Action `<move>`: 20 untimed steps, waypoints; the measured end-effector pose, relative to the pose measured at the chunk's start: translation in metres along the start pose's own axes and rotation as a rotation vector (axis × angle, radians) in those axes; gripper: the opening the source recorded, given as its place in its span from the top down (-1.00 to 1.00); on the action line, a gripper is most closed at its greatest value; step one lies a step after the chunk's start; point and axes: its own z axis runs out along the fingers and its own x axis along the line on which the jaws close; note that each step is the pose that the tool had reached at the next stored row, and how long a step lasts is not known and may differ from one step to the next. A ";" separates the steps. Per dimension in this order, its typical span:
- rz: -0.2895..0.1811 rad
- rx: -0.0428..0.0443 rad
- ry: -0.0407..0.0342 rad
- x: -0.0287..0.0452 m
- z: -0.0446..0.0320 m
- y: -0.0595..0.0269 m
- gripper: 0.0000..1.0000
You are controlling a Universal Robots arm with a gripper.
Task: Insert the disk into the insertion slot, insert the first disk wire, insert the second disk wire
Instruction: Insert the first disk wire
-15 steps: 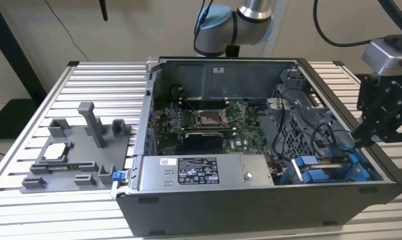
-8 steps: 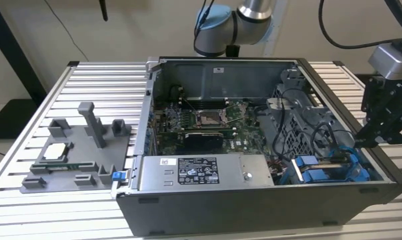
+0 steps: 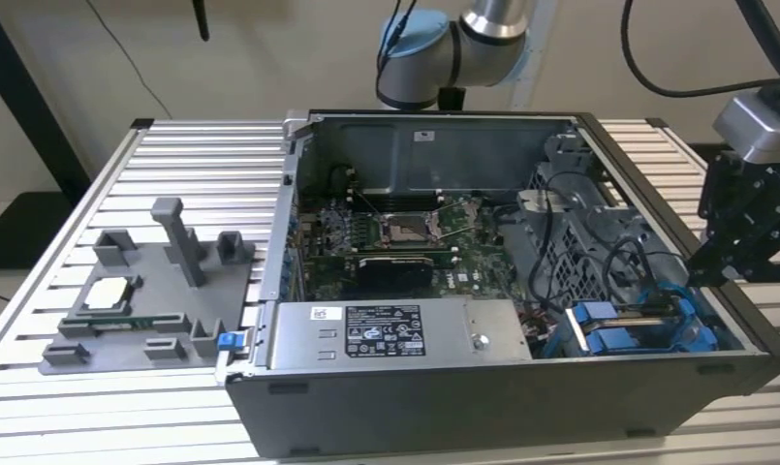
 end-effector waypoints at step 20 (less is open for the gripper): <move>0.033 0.0008 -0.0688 -0.0002 -0.0112 0.0131 1.00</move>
